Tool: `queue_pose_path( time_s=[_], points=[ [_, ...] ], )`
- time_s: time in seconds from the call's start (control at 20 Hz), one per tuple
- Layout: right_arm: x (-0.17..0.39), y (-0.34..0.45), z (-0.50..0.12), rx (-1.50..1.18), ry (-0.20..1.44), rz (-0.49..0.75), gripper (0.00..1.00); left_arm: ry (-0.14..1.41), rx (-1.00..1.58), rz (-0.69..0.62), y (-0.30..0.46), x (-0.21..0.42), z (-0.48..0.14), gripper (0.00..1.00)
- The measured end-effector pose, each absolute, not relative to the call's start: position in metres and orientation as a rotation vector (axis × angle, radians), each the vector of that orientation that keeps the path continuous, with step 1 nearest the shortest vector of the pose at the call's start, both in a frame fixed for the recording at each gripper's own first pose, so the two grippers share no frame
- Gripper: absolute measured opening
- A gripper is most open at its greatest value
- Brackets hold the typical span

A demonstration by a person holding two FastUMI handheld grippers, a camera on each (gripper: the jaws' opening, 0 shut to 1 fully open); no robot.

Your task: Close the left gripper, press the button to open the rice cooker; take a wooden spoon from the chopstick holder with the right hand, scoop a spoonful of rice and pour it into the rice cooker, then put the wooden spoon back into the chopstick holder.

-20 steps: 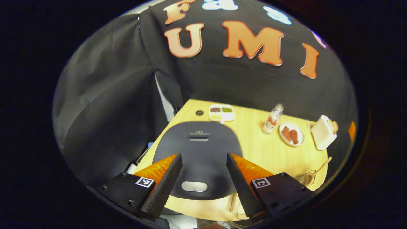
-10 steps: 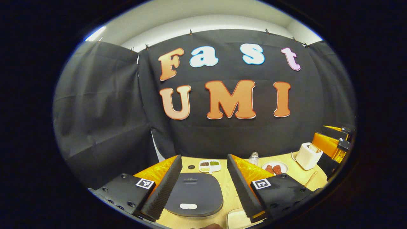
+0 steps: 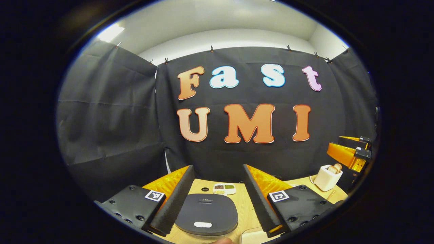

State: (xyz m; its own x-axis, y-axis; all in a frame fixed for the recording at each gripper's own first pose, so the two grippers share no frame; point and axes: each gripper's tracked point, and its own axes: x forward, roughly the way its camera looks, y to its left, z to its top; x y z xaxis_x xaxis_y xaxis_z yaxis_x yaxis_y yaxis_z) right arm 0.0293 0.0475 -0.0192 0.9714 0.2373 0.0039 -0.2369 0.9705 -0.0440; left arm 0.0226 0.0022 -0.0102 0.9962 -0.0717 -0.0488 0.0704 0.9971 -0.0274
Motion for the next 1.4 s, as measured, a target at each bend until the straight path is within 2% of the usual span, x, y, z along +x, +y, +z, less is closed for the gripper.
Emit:
queue_pose_path(
  time_s=[0.7,0.9,1.4],
  points=[
    [0.024,0.071,-0.011,-0.051,-0.012,0.250,0.95,-0.049,0.007,-0.109,-0.005,0.015,0.010,0.97],
    [0.025,0.062,-0.012,-0.038,-0.012,0.228,0.95,-0.033,0.058,-0.087,-0.007,0.017,0.001,0.95],
    [0.031,0.057,-0.019,-0.020,-0.010,0.205,0.95,-0.062,0.014,-0.167,-0.027,0.014,0.008,0.95]
  ],
)
